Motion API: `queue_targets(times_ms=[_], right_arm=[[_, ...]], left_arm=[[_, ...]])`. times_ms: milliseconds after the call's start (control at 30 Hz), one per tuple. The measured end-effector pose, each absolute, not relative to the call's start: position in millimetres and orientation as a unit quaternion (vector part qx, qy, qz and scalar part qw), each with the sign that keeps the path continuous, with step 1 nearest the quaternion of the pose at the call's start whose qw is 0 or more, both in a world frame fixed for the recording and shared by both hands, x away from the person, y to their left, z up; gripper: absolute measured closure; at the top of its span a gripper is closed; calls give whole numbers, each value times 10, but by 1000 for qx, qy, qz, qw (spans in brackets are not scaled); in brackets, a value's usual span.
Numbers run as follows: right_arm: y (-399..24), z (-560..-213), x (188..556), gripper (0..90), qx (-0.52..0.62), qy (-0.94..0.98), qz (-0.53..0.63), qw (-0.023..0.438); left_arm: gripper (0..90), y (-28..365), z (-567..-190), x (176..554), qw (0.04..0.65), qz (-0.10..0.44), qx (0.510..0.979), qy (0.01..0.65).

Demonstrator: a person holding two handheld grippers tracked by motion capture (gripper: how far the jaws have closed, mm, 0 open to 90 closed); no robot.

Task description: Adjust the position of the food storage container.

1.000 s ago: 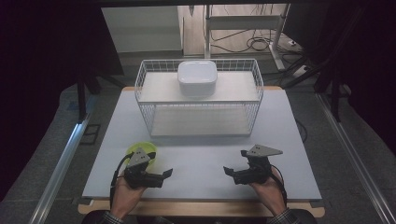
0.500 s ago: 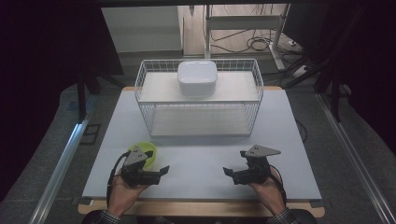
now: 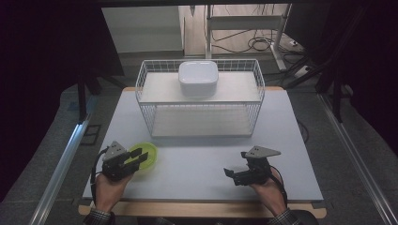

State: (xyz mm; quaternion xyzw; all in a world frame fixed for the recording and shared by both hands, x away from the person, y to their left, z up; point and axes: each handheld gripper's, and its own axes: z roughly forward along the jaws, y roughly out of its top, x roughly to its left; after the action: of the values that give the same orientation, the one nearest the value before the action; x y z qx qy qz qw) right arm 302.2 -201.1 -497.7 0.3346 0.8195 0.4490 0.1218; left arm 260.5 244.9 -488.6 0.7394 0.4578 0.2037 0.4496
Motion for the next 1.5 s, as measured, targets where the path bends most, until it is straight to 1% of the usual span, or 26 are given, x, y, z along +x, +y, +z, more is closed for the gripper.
queue_targets(times_ms=[133,233,300,633,800,1000,1167,1367,1500], right_arm=[[-2006,-4982,3022,49,332,821,447,124],[-2006,-4987,3023,51,332,822,445,124],[-2005,-4990,3025,52,332,823,444,124],[-2001,-4997,3027,55,330,825,441,126],[-1996,-5003,3028,56,331,826,438,126],[-1987,-5012,3026,58,330,828,435,127],[-1981,-5018,3026,59,330,830,432,127],[-1973,-5027,3027,61,329,832,429,125],[-1965,-5034,3027,62,327,834,427,124]], left_arm=[[818,2554,-4904,2607,441,220,734,468],[897,2655,-4921,2619,439,222,725,482],[898,2752,-4941,2633,434,224,718,496],[899,2988,-5010,2651,407,242,704,531],[899,3061,-5068,2672,390,238,701,547],[899,2936,-5126,2722,372,223,721,540],[898,2872,-5134,2737,359,224,723,546],[899,2843,-5151,2743,364,211,717,556],[898,2765,-5141,2744,369,208,721,549]])
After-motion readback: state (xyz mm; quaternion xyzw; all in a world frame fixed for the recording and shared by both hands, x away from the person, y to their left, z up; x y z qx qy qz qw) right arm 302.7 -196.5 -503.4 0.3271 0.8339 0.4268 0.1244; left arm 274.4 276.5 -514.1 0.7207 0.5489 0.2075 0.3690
